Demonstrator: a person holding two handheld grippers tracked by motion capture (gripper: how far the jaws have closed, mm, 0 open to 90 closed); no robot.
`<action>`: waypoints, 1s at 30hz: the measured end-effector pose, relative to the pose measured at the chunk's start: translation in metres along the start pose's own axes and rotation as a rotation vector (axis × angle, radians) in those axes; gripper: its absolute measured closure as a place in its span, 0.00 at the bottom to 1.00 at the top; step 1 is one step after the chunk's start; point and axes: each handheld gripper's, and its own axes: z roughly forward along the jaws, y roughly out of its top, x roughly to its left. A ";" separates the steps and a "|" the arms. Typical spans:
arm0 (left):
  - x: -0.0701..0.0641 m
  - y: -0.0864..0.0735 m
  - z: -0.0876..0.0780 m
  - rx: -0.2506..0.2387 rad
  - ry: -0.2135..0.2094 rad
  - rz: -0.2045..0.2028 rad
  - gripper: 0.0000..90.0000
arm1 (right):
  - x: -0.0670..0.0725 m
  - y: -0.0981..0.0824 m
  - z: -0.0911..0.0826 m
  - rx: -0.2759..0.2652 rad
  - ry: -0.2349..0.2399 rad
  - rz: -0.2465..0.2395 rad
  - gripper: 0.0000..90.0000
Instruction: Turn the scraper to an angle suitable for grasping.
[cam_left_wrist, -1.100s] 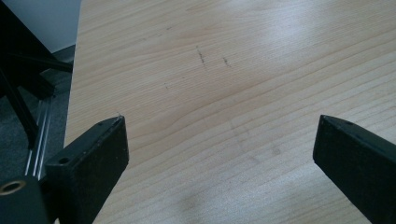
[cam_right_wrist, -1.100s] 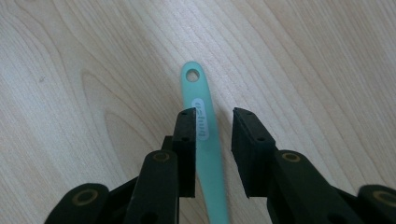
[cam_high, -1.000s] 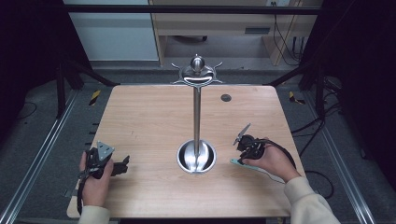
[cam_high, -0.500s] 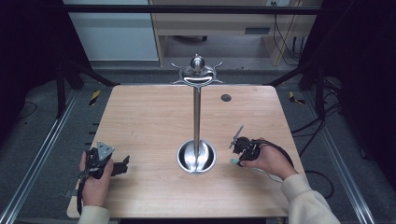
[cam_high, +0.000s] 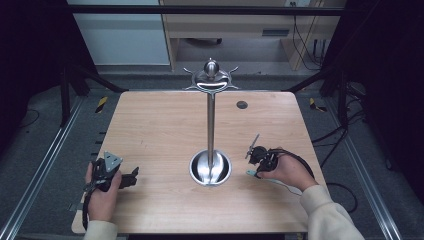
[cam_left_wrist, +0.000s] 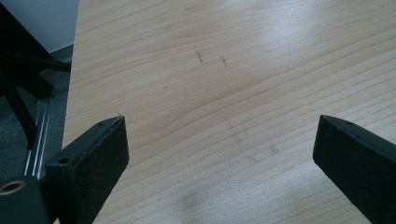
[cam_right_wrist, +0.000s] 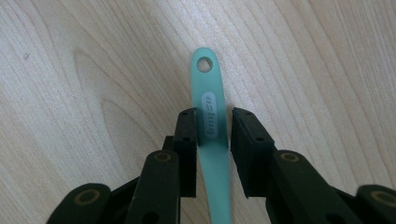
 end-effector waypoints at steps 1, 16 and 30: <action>0.000 0.000 0.000 0.000 0.000 0.001 0.04 | 0.000 0.000 0.000 0.000 0.001 0.001 0.80; -0.001 0.000 0.001 0.006 -0.006 0.010 0.04 | -0.001 0.001 0.003 0.013 0.013 0.001 0.80; -0.002 0.000 0.001 0.006 -0.005 0.014 0.04 | -0.004 0.001 0.005 0.012 0.032 0.005 0.80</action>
